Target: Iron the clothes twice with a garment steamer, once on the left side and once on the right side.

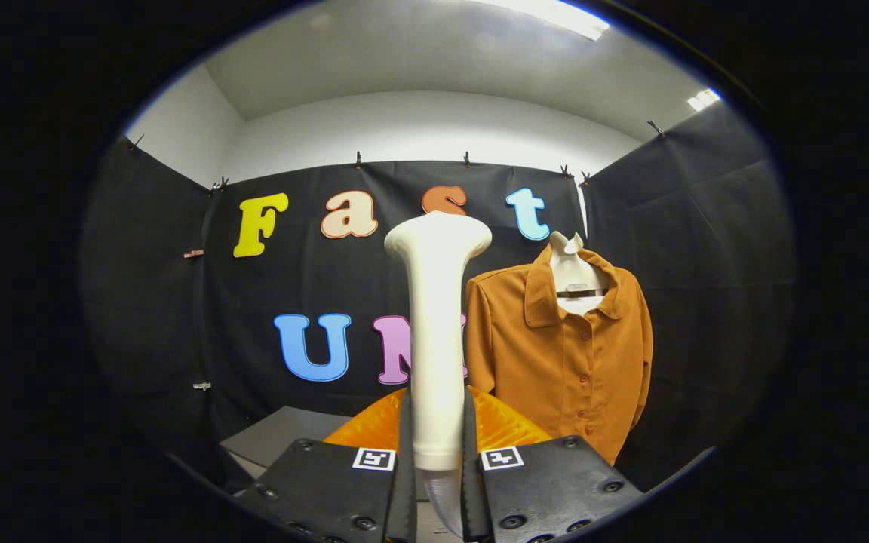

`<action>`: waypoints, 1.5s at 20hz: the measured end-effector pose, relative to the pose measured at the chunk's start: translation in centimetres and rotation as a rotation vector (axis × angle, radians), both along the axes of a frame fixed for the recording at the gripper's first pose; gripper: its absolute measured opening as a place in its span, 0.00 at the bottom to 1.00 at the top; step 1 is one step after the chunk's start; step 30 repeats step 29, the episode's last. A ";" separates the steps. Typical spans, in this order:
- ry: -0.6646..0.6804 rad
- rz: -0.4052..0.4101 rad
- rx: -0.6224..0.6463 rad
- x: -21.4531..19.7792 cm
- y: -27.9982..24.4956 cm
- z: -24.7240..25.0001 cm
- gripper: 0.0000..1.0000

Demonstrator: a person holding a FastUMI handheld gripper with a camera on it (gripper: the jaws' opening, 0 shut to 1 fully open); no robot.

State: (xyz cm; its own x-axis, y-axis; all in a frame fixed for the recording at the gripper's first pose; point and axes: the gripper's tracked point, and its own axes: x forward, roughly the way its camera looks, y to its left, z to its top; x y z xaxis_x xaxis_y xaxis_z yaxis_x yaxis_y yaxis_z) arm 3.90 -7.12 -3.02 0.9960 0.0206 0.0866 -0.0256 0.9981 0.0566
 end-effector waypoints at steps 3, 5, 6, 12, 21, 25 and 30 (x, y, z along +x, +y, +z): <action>0.005 0.002 0.001 0.2 0.0 -0.2 0.26; 0.008 0.006 0.004 0.3 0.1 -0.3 0.26; 0.008 0.009 0.009 0.3 0.1 -0.3 0.26; 0.012 0.012 0.010 0.2 -0.1 -0.3 0.26; 0.012 0.020 0.003 0.0 -0.1 -0.3 0.26; 0.011 0.026 0.004 0.0 0.0 -0.1 0.26; 0.008 0.028 0.005 -0.1 0.1 -0.1 0.26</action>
